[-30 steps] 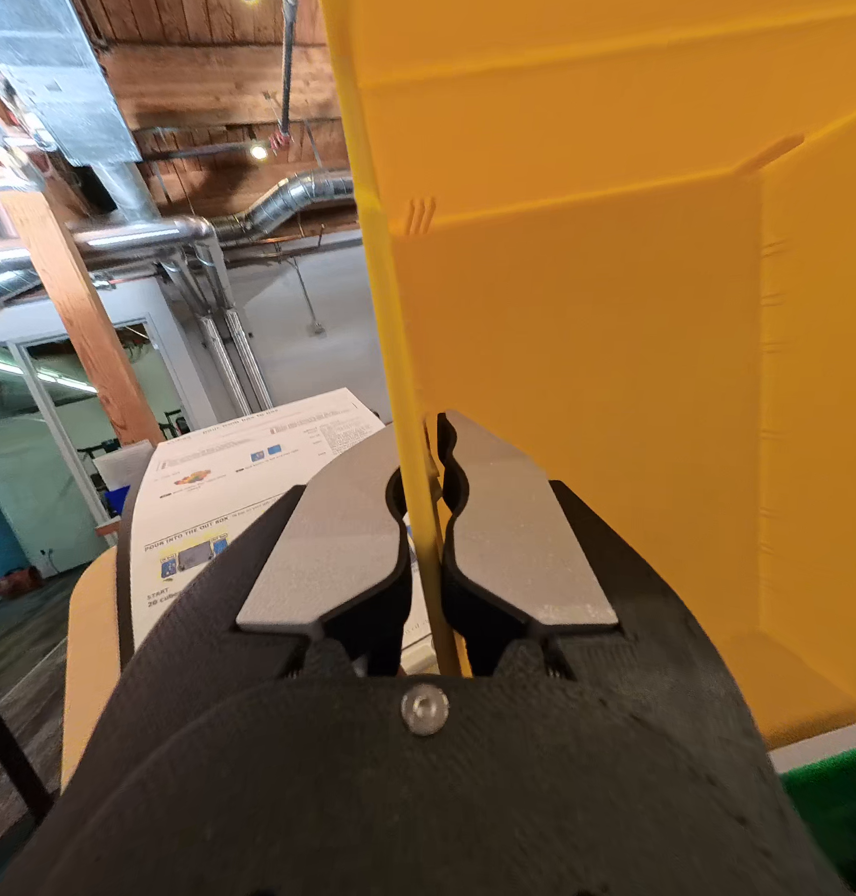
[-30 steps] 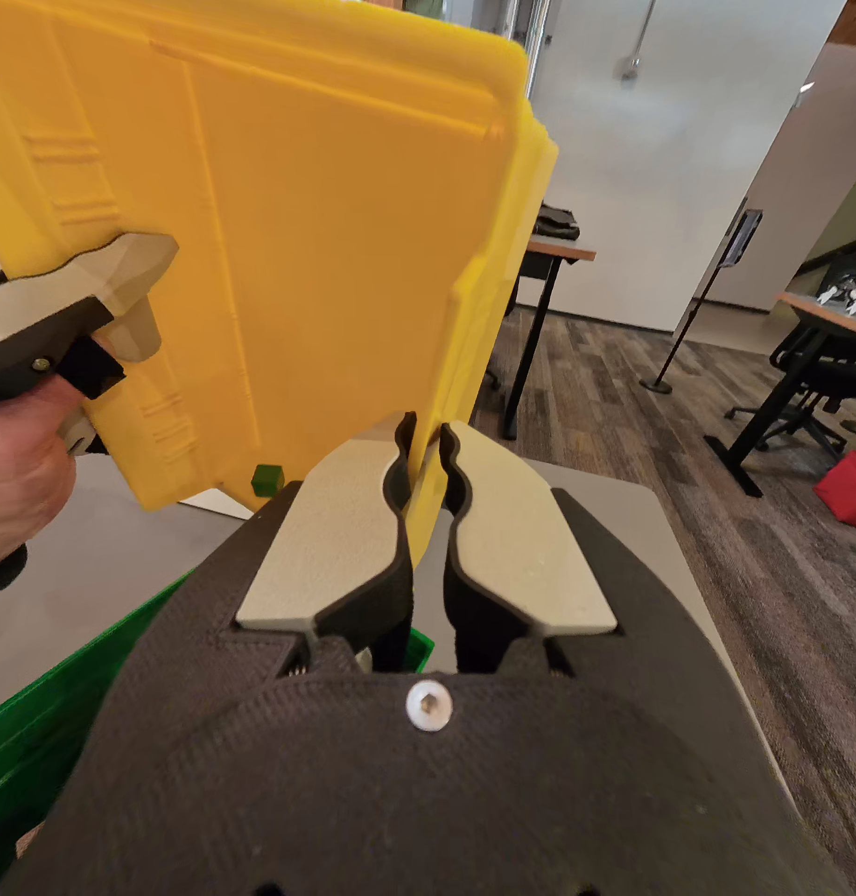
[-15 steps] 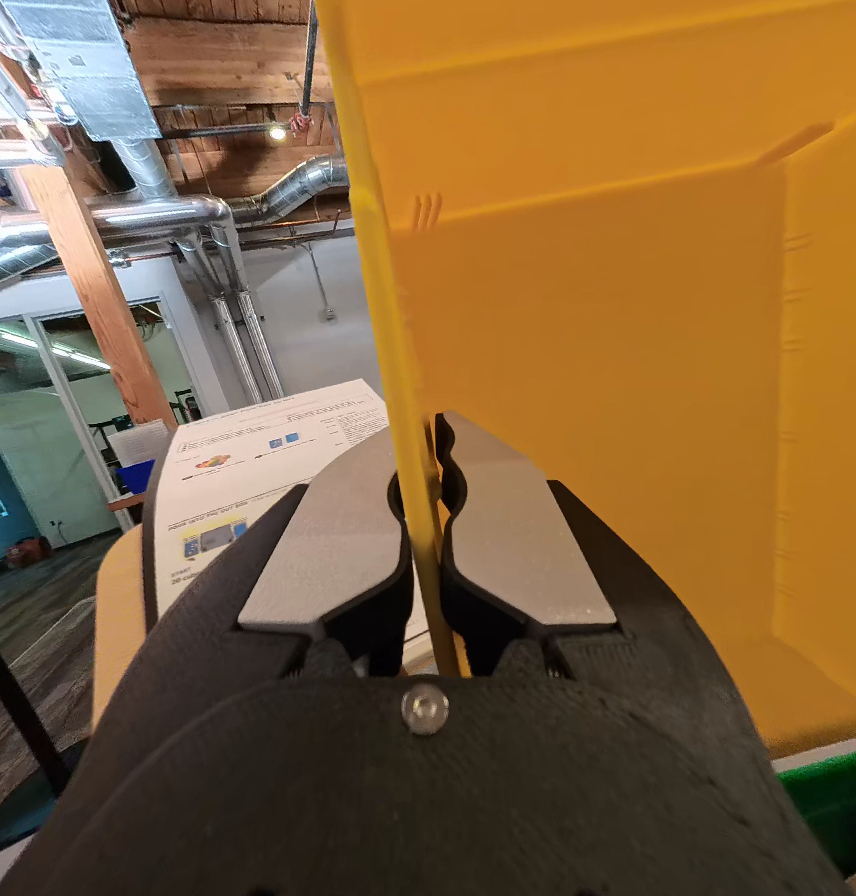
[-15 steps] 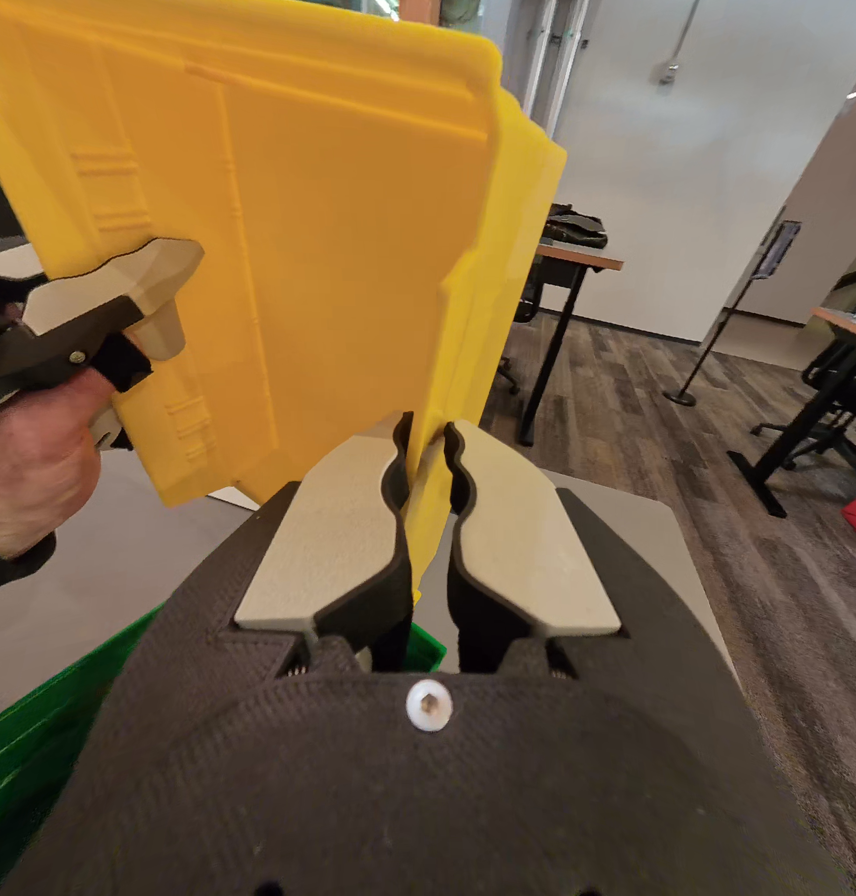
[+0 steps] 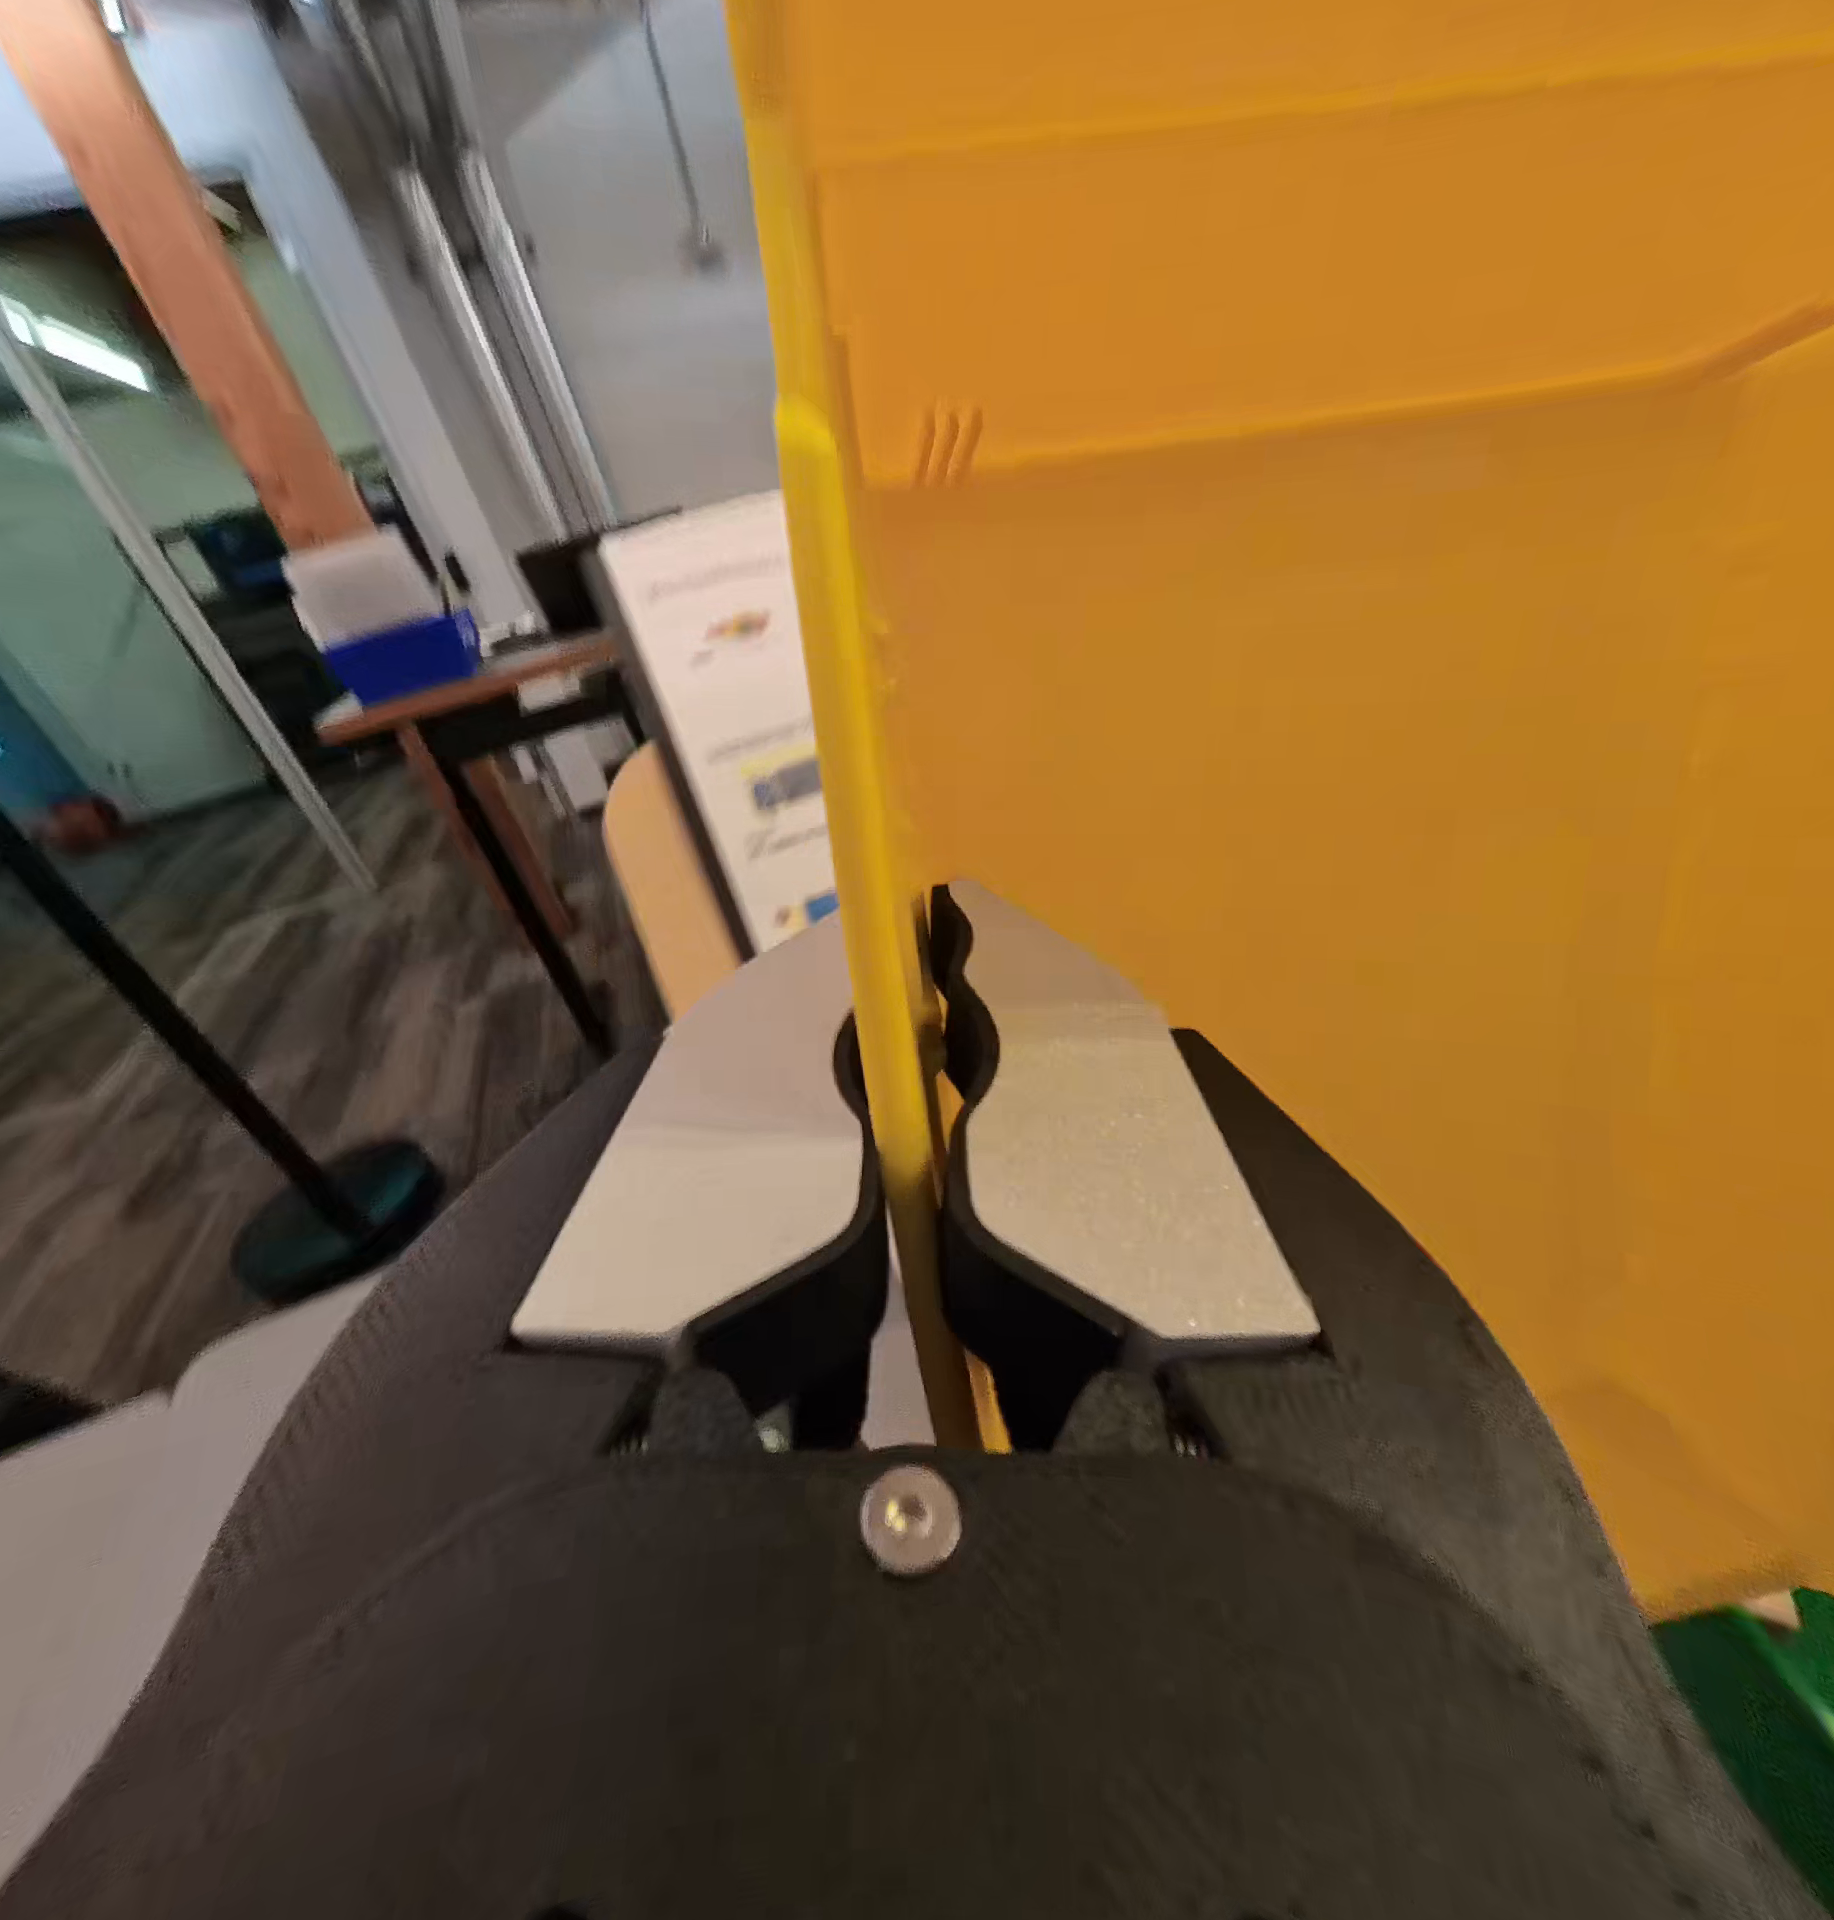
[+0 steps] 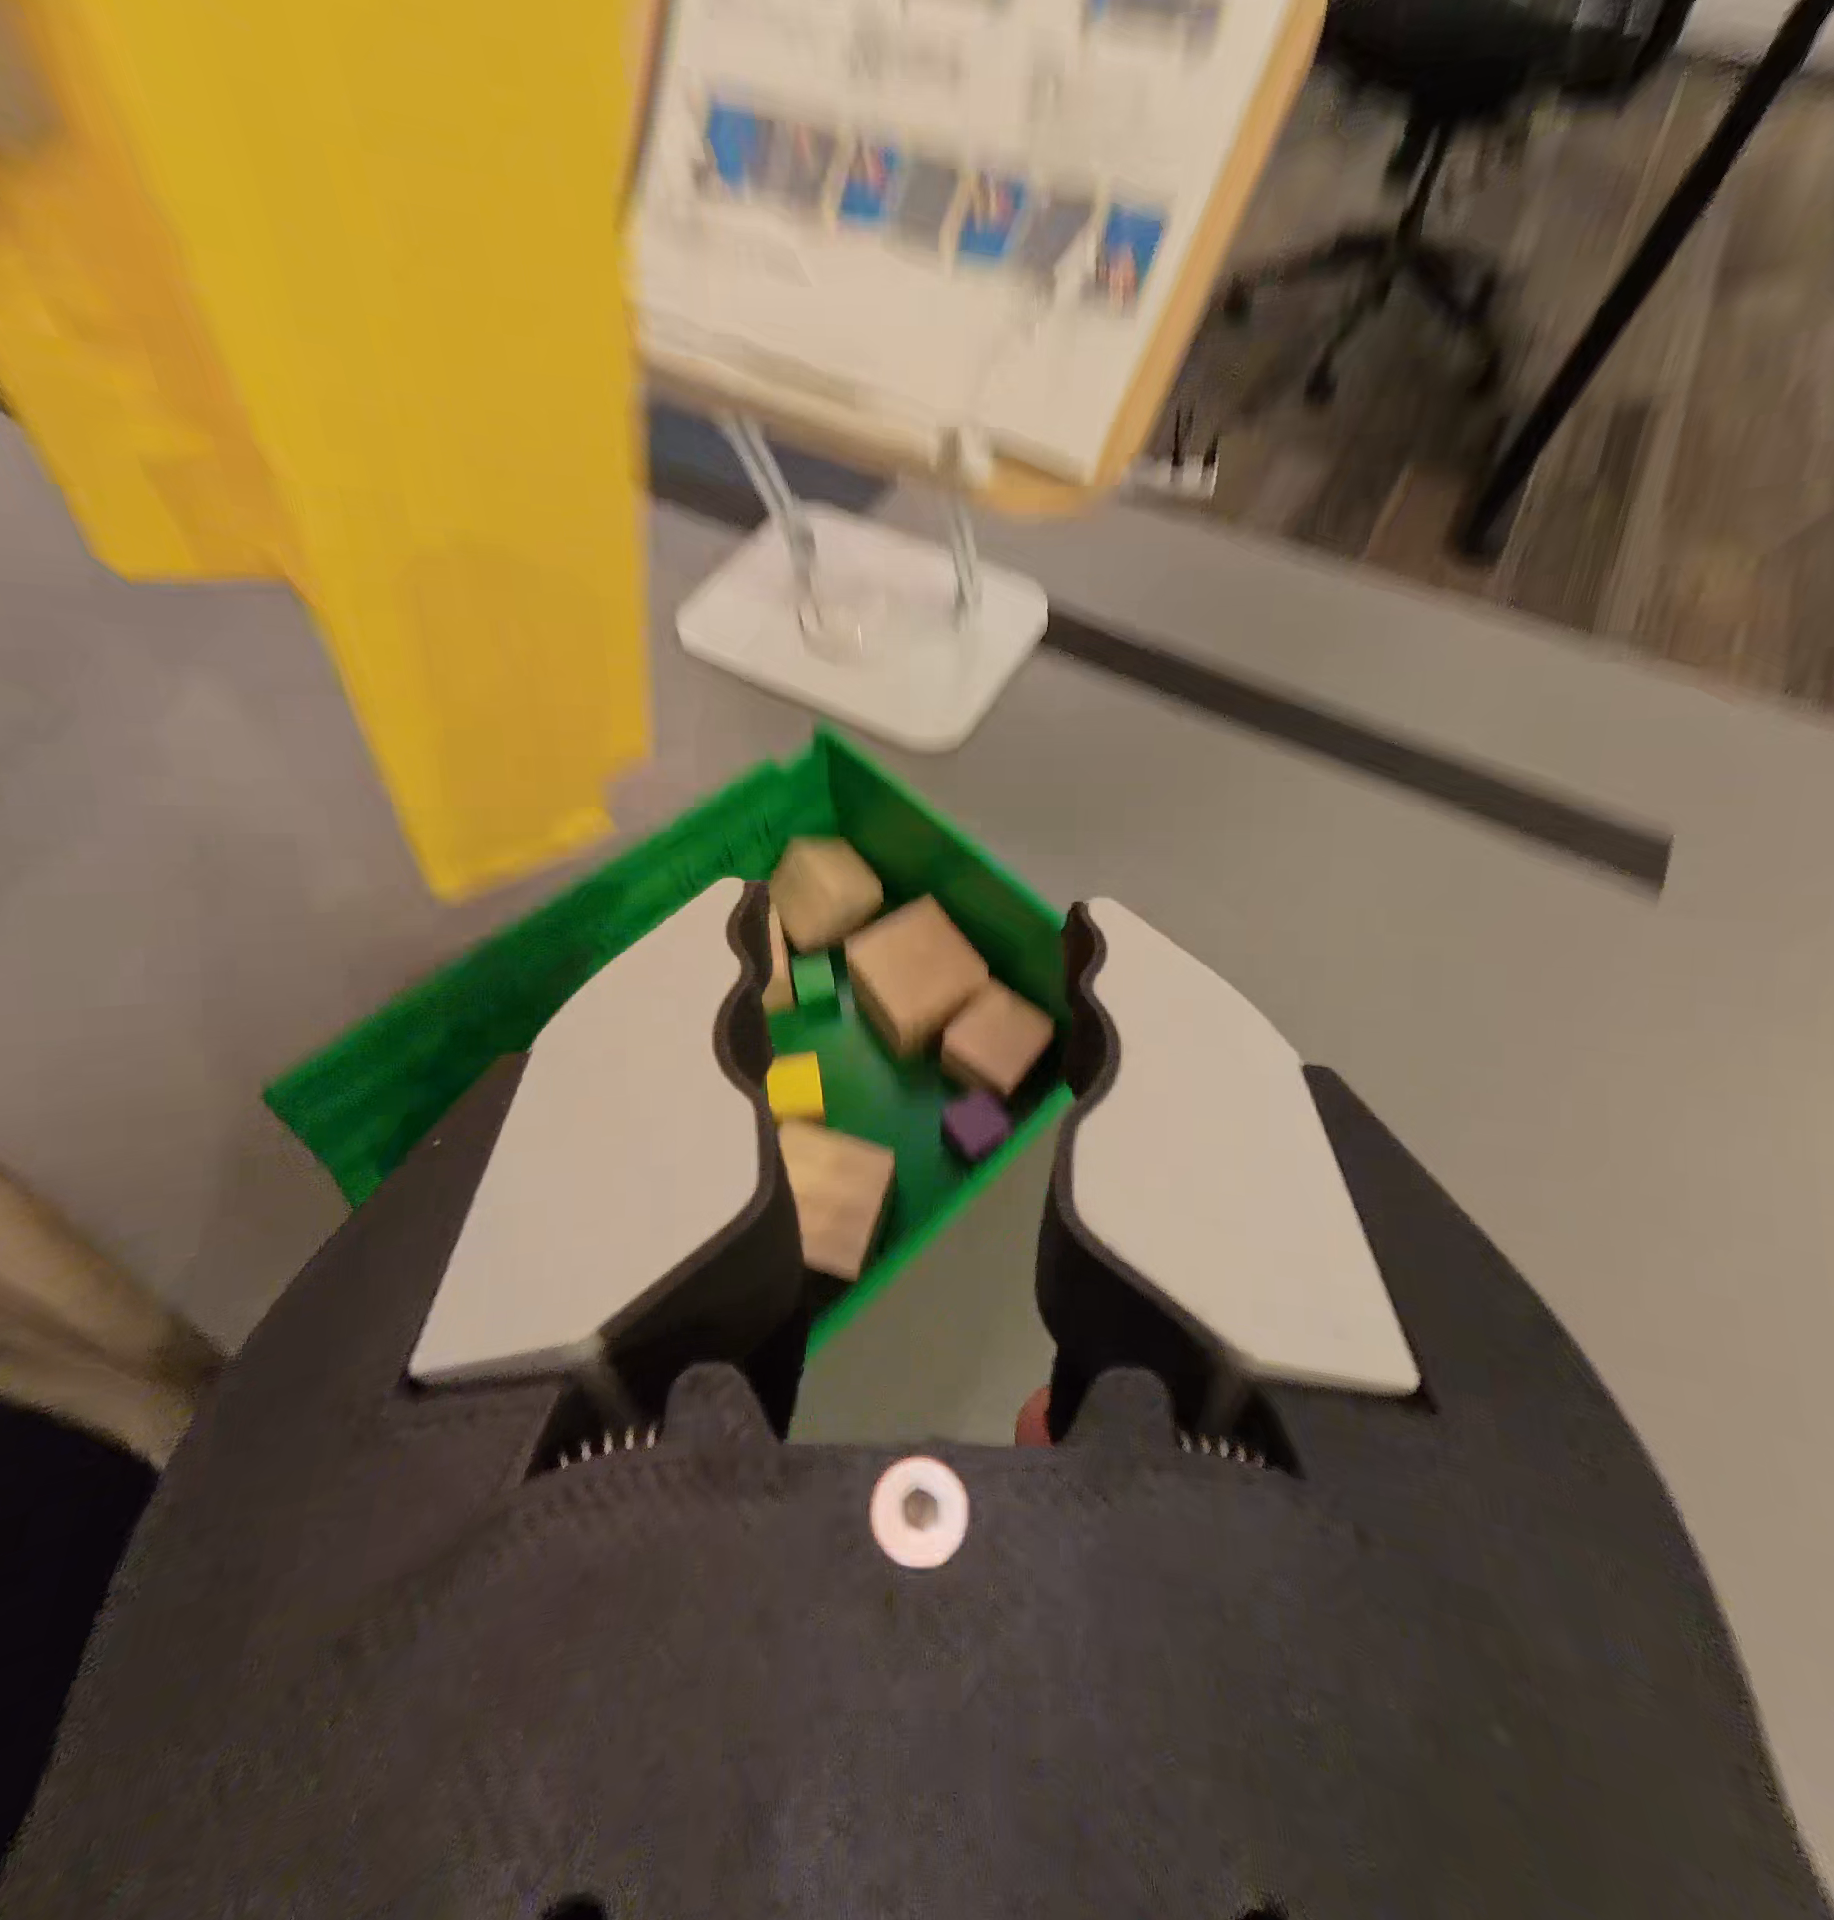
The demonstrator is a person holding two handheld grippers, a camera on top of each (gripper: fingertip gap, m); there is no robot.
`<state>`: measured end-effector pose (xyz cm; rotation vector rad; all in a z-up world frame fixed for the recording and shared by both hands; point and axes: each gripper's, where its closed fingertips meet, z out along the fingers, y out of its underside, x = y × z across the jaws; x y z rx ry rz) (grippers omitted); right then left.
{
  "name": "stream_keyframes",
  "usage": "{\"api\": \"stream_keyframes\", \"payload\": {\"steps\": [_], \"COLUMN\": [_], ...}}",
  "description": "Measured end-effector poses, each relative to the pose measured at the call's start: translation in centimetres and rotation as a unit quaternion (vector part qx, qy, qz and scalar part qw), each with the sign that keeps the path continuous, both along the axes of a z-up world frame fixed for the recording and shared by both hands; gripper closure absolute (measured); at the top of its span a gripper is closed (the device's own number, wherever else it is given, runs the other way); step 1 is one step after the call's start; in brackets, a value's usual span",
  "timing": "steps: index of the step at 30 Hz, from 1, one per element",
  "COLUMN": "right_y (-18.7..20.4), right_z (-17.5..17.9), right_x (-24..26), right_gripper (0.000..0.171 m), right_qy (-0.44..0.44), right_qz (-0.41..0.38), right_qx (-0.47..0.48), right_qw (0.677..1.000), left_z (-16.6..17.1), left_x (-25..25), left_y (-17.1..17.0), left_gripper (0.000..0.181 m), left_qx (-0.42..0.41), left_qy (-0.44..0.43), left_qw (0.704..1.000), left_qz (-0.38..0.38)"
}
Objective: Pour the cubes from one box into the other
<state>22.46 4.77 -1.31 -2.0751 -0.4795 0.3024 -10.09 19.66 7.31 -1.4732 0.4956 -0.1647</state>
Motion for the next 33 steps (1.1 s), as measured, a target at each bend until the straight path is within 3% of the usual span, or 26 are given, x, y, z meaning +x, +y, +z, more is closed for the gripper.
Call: {"api": "stream_keyframes", "payload": {"steps": [5, 10, 15, 19, 25, 33], "right_y": [-3.1, -5.2, -4.7, -2.9, 0.4, 4.2], "right_z": [-11.3, -18.3, -19.0, -19.0, -19.0, -19.0], "right_x": [1.2, -1.1, -3.3, -6.1, -11.8, -24.7], "right_gripper": [0.112, 0.120, 0.151, 0.147, 0.151, 0.152], "right_qy": [0.007, 0.015, 0.020, 0.040, 0.018, 0.010], "right_qz": [-0.003, 0.020, 0.021, 0.035, 0.073, 0.152], "right_qx": [-0.137, -0.239, -0.234, -0.223, -0.218, -0.206], "right_qw": [0.991, 0.971, 0.972, 0.973, 0.973, 0.967], "left_z": [-4.1, -8.7, -12.0, -12.0, -10.1, -5.3], "left_x": [-10.0, -17.6, -22.8, -26.2, -30.3, -32.1], "left_y": [-0.9, -3.0, -5.1, -7.0, -8.8, -11.4], "left_gripper": [0.177, 0.177, 0.176, 0.176, 0.176, 0.176], "left_qx": [-0.083, -0.163, -0.201, -0.198, -0.191, -0.161], "left_qy": [0.003, -0.006, -0.011, -0.044, -0.086, -0.127], "left_qw": [0.995, 0.980, 0.969, 0.966, 0.961, 0.969], "left_qz": [0.056, 0.111, 0.145, 0.163, 0.179, 0.139]}}
